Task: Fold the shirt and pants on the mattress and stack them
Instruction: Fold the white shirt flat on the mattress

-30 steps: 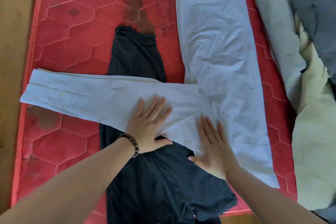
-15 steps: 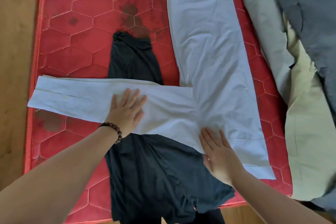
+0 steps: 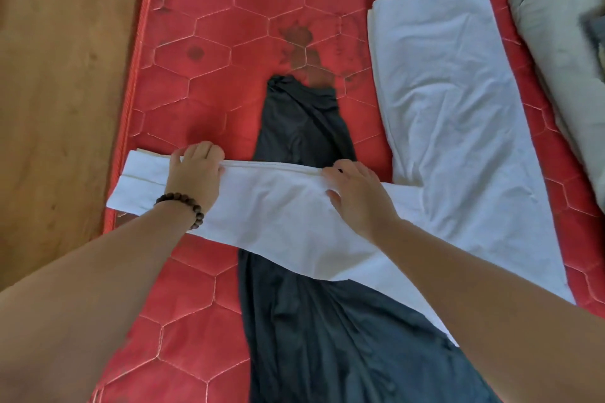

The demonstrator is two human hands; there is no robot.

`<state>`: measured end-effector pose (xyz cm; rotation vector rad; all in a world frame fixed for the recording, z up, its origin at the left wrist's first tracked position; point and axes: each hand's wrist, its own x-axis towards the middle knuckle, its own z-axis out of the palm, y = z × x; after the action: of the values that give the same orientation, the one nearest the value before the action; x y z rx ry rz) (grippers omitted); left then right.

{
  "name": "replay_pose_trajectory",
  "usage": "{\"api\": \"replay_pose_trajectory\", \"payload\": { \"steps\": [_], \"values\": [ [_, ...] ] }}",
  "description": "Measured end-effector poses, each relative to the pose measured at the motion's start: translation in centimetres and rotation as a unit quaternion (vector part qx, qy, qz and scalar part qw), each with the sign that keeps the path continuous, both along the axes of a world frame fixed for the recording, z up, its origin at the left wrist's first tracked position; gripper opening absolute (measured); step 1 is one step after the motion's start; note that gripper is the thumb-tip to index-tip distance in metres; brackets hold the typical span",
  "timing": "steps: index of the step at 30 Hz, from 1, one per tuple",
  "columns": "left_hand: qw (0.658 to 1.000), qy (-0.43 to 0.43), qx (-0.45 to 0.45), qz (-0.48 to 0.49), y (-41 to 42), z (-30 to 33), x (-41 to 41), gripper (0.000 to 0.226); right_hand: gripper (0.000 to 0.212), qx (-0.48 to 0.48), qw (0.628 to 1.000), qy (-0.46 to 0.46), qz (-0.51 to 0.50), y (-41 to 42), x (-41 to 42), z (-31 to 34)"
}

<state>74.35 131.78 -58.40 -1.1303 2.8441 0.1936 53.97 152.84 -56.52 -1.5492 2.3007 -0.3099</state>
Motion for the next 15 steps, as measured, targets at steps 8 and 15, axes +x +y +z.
{"api": "replay_pose_trajectory", "payload": {
  "steps": [8, 15],
  "values": [
    [0.992, -0.046, 0.088, -0.079, -5.8, 0.2, 2.5, 0.029, 0.018, 0.025, 0.999, 0.015, -0.022, -1.9, -0.3, -0.6],
    [0.965, -0.037, 0.245, -0.084, -10.3, 2.5, 1.0, 0.031, 0.023, 0.019, 0.998, -0.037, -0.041, -2.5, -1.1, 0.0]
  ]
}}
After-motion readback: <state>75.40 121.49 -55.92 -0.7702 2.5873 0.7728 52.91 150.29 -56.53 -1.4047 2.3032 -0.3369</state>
